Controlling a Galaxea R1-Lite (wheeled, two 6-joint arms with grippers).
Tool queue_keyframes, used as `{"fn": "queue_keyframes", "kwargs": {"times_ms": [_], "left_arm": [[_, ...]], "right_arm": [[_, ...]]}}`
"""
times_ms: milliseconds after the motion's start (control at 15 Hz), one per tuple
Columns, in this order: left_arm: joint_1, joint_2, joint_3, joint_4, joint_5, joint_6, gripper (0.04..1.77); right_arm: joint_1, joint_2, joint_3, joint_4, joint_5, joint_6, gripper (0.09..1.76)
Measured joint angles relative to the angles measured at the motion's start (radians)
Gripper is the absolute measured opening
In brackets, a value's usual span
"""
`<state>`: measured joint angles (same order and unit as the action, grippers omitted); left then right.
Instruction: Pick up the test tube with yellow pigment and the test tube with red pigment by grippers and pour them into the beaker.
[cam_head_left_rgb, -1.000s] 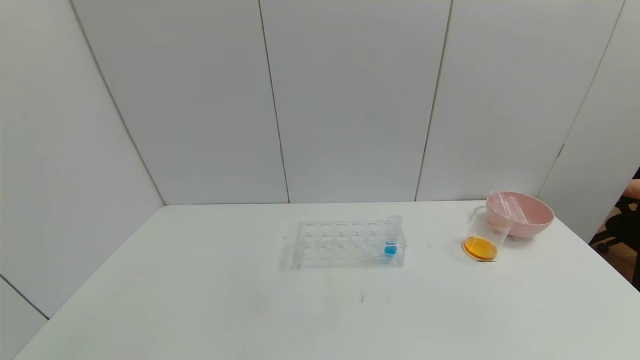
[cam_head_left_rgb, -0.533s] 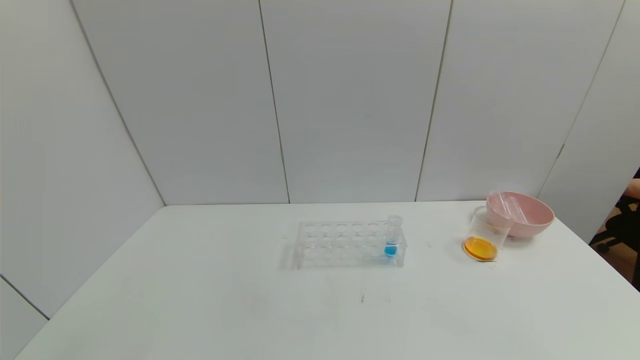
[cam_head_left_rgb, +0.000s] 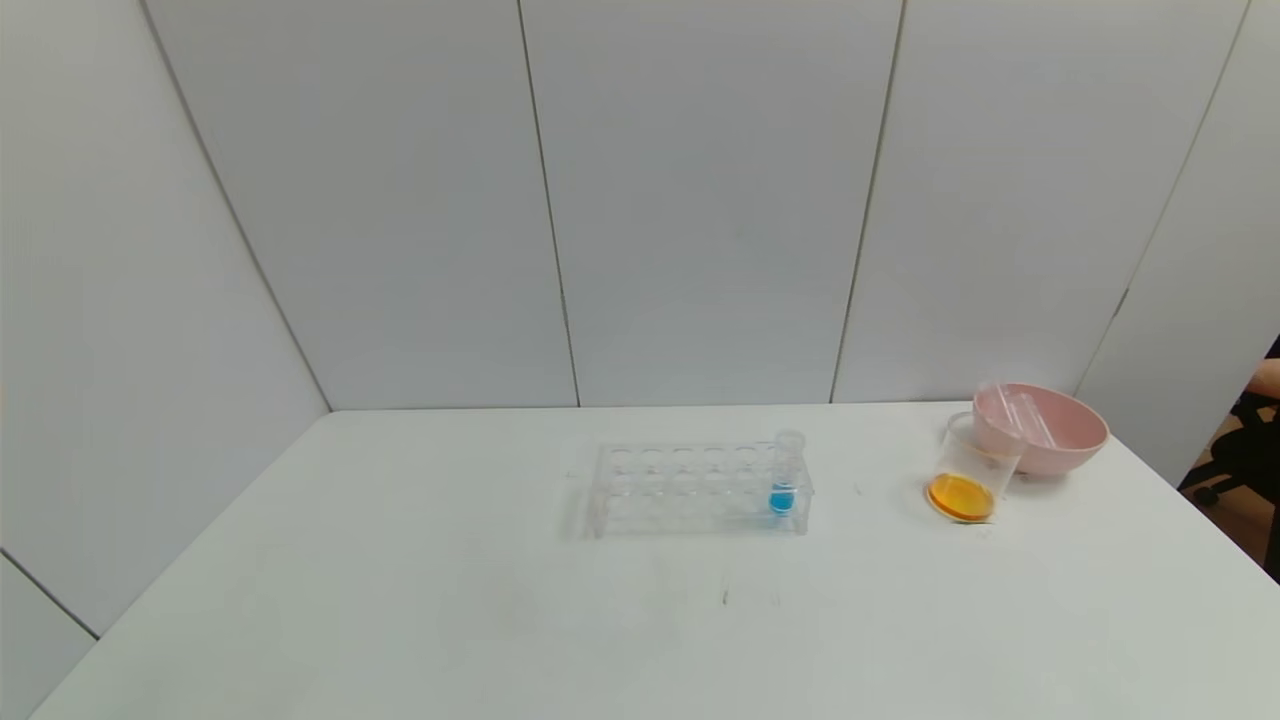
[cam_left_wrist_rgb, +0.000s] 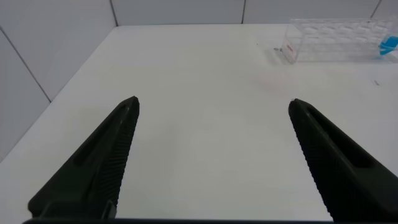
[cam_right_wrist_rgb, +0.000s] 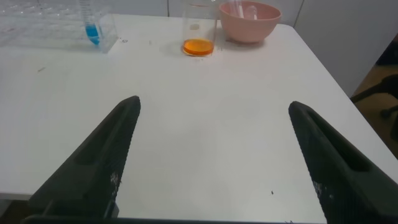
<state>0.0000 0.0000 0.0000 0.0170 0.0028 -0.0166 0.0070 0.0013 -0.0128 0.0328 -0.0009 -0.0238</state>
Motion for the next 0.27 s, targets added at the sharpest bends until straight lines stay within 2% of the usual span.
{"fn": "queue_keyframes", "kwargs": {"times_ms": [267], "left_arm": [[0.0, 0.0, 0.0, 0.0, 0.0, 0.0, 1.72]], "right_arm": [[0.001, 0.0, 0.01, -0.029, 0.0, 0.005, 1.7]]}}
